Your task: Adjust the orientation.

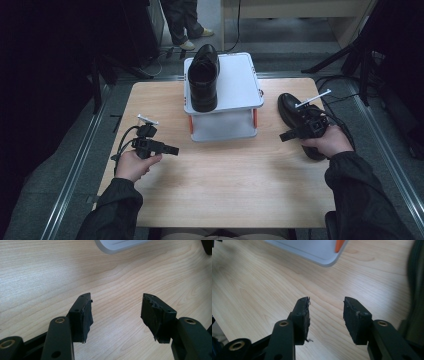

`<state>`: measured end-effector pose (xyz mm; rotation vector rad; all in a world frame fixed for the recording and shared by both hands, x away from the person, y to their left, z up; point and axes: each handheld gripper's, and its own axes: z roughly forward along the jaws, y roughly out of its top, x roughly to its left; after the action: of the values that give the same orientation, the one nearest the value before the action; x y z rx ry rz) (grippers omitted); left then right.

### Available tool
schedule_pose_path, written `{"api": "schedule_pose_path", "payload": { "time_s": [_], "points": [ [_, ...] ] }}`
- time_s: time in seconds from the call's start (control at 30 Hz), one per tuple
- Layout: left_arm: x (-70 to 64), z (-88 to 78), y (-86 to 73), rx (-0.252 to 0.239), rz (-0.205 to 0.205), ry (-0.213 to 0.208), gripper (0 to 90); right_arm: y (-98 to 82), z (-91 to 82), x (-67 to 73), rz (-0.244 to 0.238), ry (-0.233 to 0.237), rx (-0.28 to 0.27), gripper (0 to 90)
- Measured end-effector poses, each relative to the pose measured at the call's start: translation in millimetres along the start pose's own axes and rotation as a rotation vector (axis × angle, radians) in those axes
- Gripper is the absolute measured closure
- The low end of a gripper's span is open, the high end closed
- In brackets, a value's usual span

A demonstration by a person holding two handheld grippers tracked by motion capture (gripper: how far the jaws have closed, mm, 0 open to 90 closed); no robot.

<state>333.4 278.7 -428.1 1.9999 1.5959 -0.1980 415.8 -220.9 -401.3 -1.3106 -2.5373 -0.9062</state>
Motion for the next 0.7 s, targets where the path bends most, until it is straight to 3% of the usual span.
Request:
{"api": "schedule_pose_path", "payload": {
  "time_s": [0.37, 0.57, 0.7],
  "points": [
    [-2.3, 4.2, 0.4, 0.016, 0.016, 0.000, 41.5, 3.9, -25.4, -39.2, 0.092, -0.045, -0.003, 66.1],
    [-2.2, 4.8, 0.2, 0.021, 0.019, -0.002, 41.6, 3.6, -27.9, -58.9, 0.143, -0.081, -0.007, 70.9],
    [-2.4, 5.2, 0.2, 0.021, 0.020, -0.003, 41.6, 2.8, -29.1, -66.6, 0.164, -0.072, -0.011, 72.6]
  ]
}}
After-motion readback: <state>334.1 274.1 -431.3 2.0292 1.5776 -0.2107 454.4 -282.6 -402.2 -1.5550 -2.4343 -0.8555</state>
